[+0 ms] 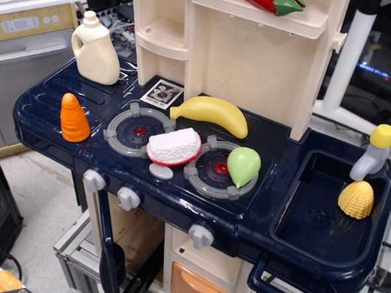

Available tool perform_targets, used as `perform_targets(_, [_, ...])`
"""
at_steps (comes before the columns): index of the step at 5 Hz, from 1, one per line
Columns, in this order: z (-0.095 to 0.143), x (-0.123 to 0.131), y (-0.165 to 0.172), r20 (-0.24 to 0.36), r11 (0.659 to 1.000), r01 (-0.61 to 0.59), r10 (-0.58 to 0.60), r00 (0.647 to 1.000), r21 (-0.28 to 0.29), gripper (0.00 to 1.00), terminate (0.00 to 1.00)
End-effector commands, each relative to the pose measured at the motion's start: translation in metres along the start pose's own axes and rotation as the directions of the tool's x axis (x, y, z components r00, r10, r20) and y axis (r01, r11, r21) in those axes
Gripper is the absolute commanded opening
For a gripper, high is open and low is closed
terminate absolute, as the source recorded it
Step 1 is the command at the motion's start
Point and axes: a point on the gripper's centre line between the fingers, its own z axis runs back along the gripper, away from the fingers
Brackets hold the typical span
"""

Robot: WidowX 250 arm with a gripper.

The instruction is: Put detergent in sink

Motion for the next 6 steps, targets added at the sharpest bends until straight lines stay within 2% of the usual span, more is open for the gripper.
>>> perform_targets(1, [-0.007,0.012,0.038,0.057,0.994,0.095,-0.098,0.994,0.055,1.00,0.00])
perform_targets(2, [-0.026,0.008,0.039,0.076,0.993,0.115,-0.116,0.990,0.022,1.00,0.00])
perform_targets(3, [-0.035,0.002,0.039,0.079,0.990,0.144,-0.144,0.986,0.004,1.00,0.00])
perform_targets(4, [-0.049,-0.003,0.043,0.104,0.985,0.175,-0.174,0.979,-0.001,1.00,0.00])
perform_targets(5, [-0.067,-0.006,0.036,0.135,0.985,0.172,-0.174,0.975,0.027,1.00,0.00])
perform_targets(6, [-0.079,-0.007,0.033,0.172,0.983,0.183,-0.179,0.969,-0.005,0.00,0.00])
